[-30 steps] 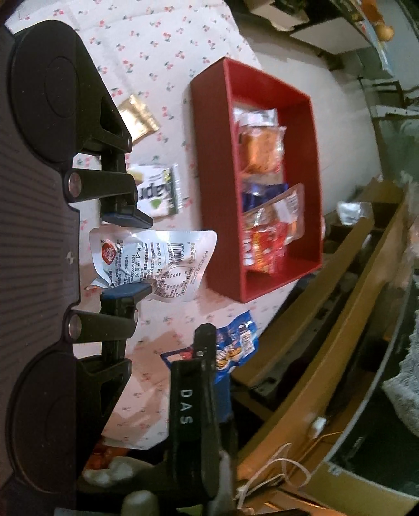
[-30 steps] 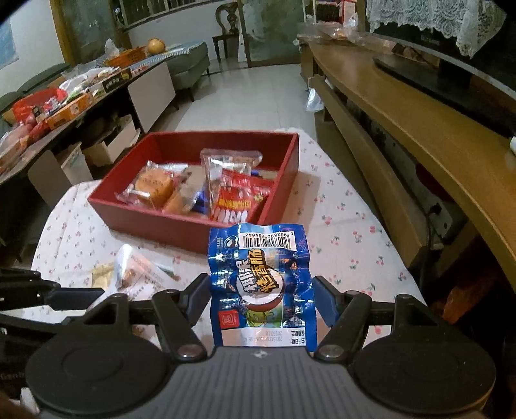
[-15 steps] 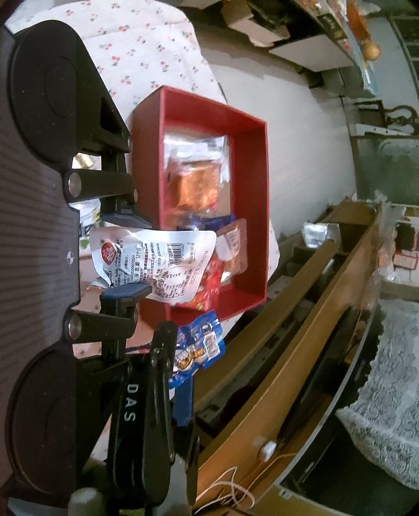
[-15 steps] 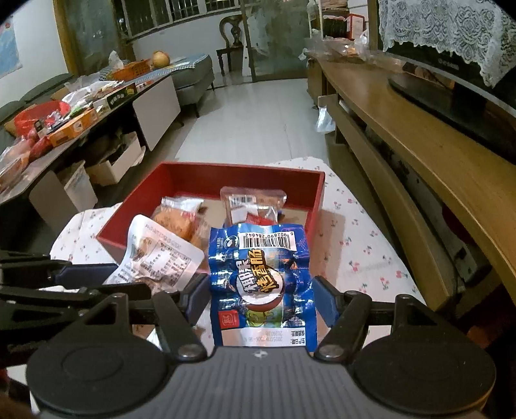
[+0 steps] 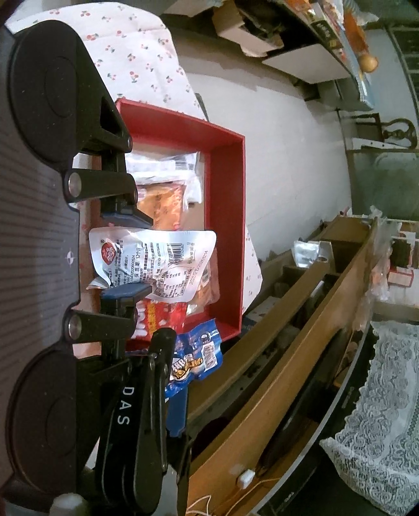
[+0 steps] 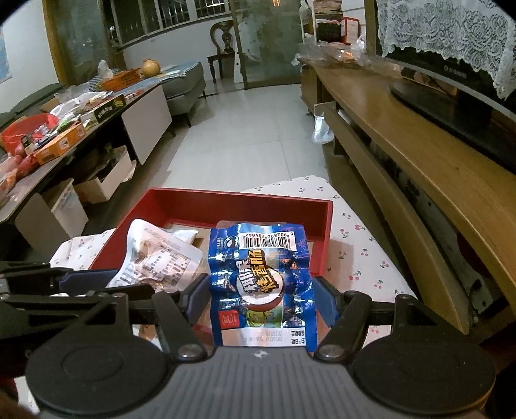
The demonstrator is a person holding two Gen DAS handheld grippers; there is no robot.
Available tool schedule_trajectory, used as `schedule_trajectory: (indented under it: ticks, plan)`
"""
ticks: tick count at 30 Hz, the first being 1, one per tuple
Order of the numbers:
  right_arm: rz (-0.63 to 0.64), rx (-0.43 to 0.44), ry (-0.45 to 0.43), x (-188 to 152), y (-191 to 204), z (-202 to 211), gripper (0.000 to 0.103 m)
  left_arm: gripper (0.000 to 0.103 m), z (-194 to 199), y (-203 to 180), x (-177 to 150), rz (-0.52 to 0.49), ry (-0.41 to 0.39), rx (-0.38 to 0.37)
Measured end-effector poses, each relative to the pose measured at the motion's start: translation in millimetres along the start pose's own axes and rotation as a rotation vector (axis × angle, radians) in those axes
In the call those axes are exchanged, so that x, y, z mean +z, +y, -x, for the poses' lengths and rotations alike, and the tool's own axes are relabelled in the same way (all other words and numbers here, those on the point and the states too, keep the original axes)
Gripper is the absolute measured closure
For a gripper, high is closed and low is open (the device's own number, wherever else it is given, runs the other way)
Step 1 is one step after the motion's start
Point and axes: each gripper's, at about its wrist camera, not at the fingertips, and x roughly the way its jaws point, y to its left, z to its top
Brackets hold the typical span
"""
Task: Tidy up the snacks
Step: 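Lift both held snacks and carry them over the red box, then lower the white pouch and blue sausage pack into the red box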
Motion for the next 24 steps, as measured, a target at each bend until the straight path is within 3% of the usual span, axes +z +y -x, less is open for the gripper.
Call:
schedule_trajectory:
  ticks: [24]
  plan:
    - [-0.017, -0.047, 0.024, 10.5, 2.0, -34.2, 0.022, 0.059, -29.5, 6.2, 12.5, 0.002, 0.009, 0.065]
